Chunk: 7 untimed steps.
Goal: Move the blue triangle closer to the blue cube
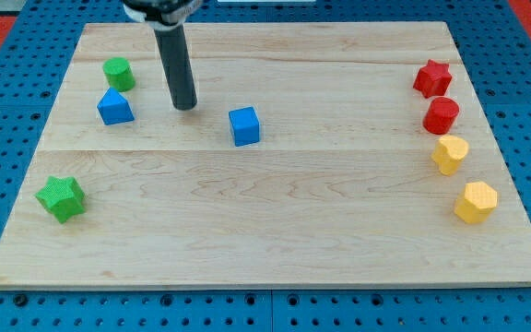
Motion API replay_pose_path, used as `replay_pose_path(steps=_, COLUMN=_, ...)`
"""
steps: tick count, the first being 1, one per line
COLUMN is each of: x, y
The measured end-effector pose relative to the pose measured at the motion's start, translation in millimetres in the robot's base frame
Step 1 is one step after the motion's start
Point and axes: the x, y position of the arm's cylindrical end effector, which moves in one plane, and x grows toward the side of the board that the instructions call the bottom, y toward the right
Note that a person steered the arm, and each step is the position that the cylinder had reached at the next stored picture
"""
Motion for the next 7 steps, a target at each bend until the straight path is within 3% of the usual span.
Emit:
replay_pose_path(steps=3, x=-11, y=-140)
replay_pose_path(steps=5, x=5, y=-131)
replay_pose_path(steps=7, x=24, y=-87)
